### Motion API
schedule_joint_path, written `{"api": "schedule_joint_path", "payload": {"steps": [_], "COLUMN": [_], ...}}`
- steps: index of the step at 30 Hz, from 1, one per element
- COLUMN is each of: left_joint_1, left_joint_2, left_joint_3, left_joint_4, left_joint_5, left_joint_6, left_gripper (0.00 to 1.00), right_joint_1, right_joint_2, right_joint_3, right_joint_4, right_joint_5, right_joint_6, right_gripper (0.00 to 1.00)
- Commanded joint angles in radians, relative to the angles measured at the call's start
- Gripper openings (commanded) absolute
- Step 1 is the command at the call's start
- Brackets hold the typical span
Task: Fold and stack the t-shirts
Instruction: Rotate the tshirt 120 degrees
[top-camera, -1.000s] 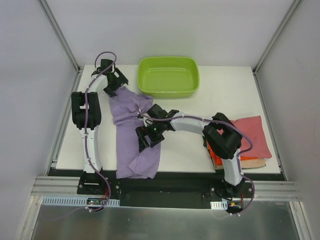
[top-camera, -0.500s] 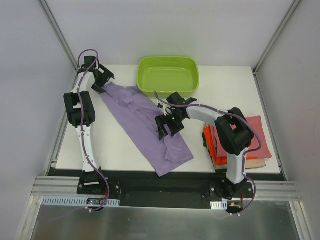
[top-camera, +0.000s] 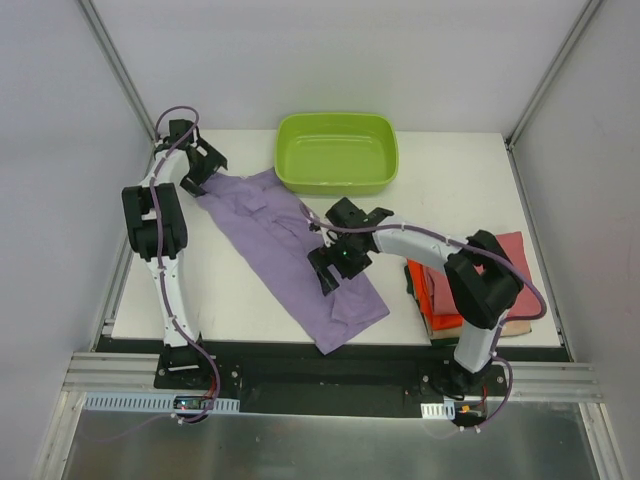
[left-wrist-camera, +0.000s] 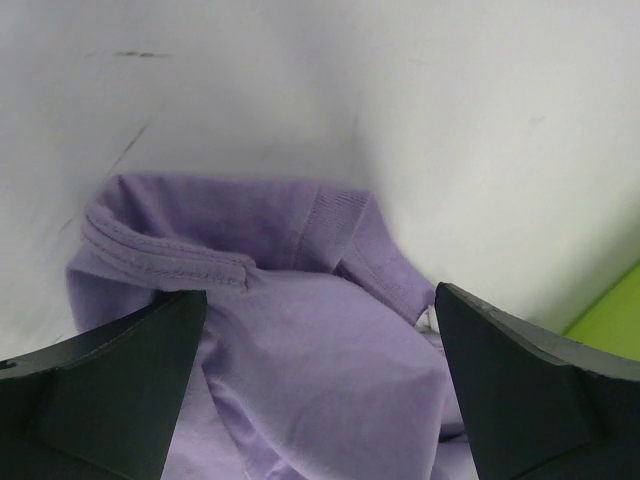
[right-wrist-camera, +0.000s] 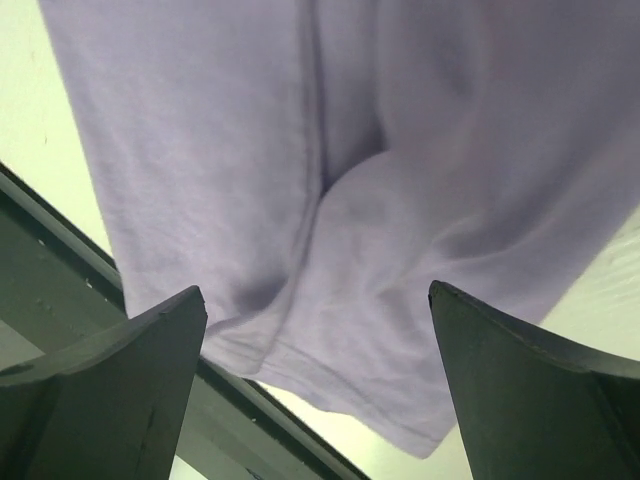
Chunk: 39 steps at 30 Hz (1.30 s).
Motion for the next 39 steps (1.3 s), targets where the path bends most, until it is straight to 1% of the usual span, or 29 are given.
{"api": "schedule_joint_path", "payload": {"steps": [1, 3, 4, 5, 6, 9, 14, 18, 24, 30, 32, 35, 37, 39], "left_joint_1": [0.005, 0.003, 0.008, 0.015, 0.022, 0.032, 0.048, 0.048, 0.055, 0.057, 0.057, 0.045, 0.029, 0.005], "left_joint_2": [-0.058, -0.047, -0.035, -0.027, -0.024, -0.027, -0.035, -0.040, -0.084, -0.125, -0.158, -0.225, -0.283, -0.323], "left_joint_3": [-0.072, -0.069, -0.057, -0.051, -0.051, -0.056, -0.065, -0.063, -0.106, -0.157, -0.169, -0.181, -0.183, -0.178], "left_joint_4": [-0.097, -0.095, -0.095, -0.100, -0.100, -0.098, -0.095, -0.092, -0.075, -0.017, -0.012, -0.012, -0.012, -0.012], "left_joint_5": [-0.114, -0.117, -0.122, -0.089, -0.085, -0.085, -0.085, -0.088, -0.153, -0.099, -0.061, -0.062, -0.102, -0.116], "left_joint_6": [0.059, 0.062, 0.068, 0.066, 0.065, 0.070, 0.074, 0.085, 0.077, 0.077, 0.082, 0.097, 0.105, 0.120], "left_gripper": [0.99, 0.99, 0.99, 0.99, 0.99, 0.99, 0.99, 0.99, 0.99, 0.99, 0.99, 0.99, 0.99, 0.99], "right_joint_1": [0.087, 0.155, 0.193, 0.221, 0.251, 0.299, 0.353, 0.394, 0.469, 0.499, 0.497, 0.480, 0.439, 0.370], "right_joint_2": [-0.120, -0.136, -0.145, -0.151, -0.154, -0.128, -0.019, 0.018, 0.086, 0.097, 0.071, -0.026, -0.103, -0.177], "right_joint_3": [-0.044, -0.036, -0.033, -0.035, -0.038, -0.044, -0.013, -0.003, 0.042, 0.103, 0.117, 0.105, 0.054, -0.024], "right_joint_4": [0.021, 0.007, 0.001, 0.015, 0.036, 0.099, 0.082, 0.088, 0.151, 0.156, 0.148, 0.119, 0.130, 0.154], "right_joint_5": [0.145, 0.272, 0.311, 0.310, 0.295, 0.168, 0.055, -0.010, -0.236, -0.300, -0.275, -0.163, -0.111, -0.063], "right_joint_6": [0.038, 0.038, 0.031, 0.020, 0.018, 0.024, 0.046, 0.047, 0.075, 0.052, 0.037, 0.012, 0.032, 0.073], "right_gripper": [0.96, 0.96, 0.96, 0.96, 0.96, 0.96, 0.96, 0.96, 0.96, 0.96, 0.96, 0.96, 0.96, 0.96]}}
